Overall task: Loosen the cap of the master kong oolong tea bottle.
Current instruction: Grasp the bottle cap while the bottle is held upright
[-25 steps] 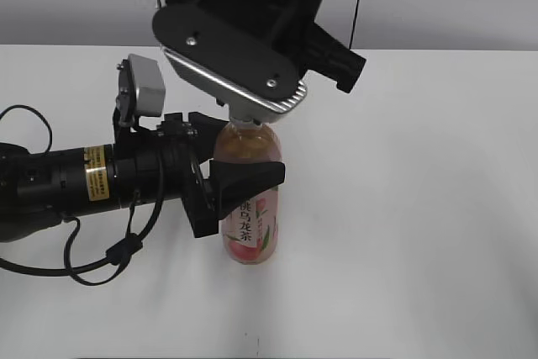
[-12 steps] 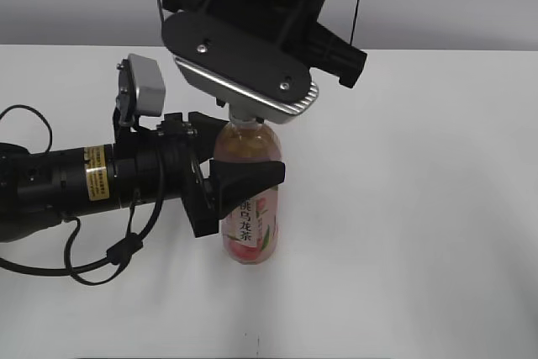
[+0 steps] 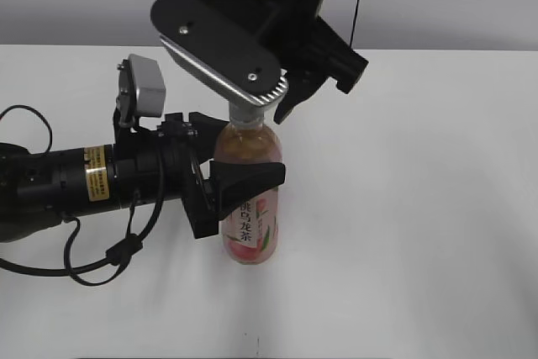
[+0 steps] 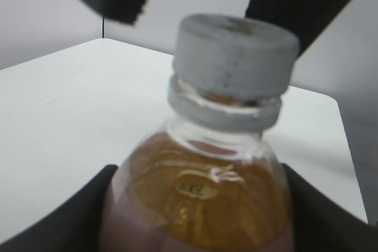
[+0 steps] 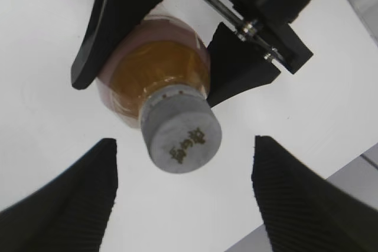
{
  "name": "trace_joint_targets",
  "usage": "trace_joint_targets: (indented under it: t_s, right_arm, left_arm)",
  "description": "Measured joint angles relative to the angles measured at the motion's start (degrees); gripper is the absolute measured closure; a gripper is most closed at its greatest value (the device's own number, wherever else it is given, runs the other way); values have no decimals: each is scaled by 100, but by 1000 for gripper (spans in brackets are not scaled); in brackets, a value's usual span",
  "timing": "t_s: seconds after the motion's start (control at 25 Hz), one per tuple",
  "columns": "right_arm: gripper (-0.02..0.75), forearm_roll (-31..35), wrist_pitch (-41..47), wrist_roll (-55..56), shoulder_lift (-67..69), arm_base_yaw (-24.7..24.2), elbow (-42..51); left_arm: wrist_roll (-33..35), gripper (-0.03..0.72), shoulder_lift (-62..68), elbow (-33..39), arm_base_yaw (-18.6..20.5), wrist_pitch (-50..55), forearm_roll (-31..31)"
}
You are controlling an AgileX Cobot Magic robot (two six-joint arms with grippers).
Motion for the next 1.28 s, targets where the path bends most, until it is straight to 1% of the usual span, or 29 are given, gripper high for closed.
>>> trace_joint_targets:
  t_s: [0.12,0.4,0.52,0.64,0.84,0.92,1.16,1.28]
  right_arm:
    - [201,69,0,749,-6,0,0]
    - [192,618,0,3209,-315,0,0]
    - [187,605,0,4570,-417,0,0]
    - [184,441,0,5935,-428,0,0]
    - [184,399,0,7718,-428,0,0]
    - [184,399,0,8263,-428,0,0]
    - [184,408,0,9416,-428,0,0]
    - [184,403,0,9810,-428,0,6]
  left_arm:
    - [0,224,0,0,0,0,0]
    - [0,224,0,0,0,0,0]
    - [0,224,0,0,0,0,5]
    - [0,224,0,0,0,0,5]
    - [0,224,0,0,0,0,5]
    - [0,224,0,0,0,0,5]
    - [0,224,0,0,0,0,5]
    - [0,224,0,0,0,0,5]
